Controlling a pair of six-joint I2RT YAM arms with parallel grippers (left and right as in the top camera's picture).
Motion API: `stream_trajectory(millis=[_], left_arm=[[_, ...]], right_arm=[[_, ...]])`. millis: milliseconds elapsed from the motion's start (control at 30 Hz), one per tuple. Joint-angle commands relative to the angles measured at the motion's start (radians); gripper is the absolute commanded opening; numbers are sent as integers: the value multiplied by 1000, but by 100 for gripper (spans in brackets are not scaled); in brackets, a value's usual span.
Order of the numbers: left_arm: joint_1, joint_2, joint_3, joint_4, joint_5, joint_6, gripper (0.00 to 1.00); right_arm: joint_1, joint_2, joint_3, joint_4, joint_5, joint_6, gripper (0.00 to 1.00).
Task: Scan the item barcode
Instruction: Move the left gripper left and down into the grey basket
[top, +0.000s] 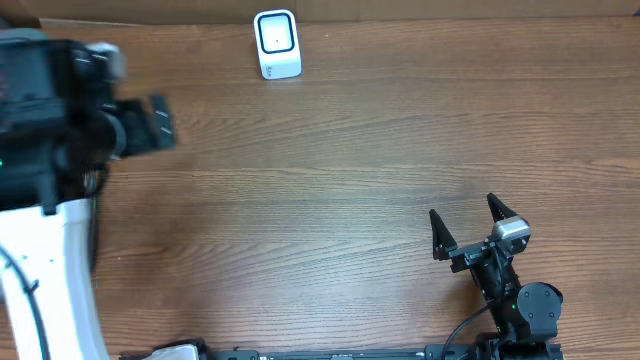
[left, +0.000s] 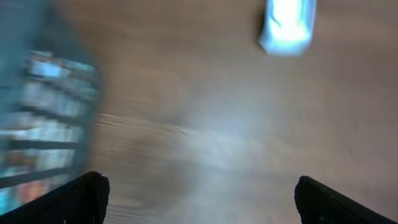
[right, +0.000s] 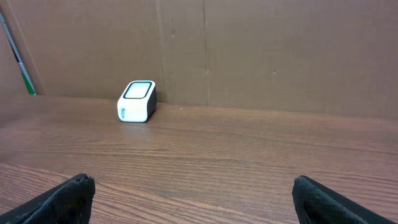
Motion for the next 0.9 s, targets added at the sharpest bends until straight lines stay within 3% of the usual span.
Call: stream_trajectory(millis=[0, 233, 400, 867], left_arm=[[93, -14, 65, 8, -137, -115, 100], [314, 28, 56, 29, -201, -211, 88], [419, 92, 50, 27, -197, -281, 87], [544, 272, -26, 21, -193, -288, 86]], right_arm=[[0, -11, -11, 6, 7, -1, 100], [0, -11, -11, 6, 7, -1, 100], [0, -11, -11, 6, 8, -1, 100], [0, -11, -11, 6, 7, -1, 100]])
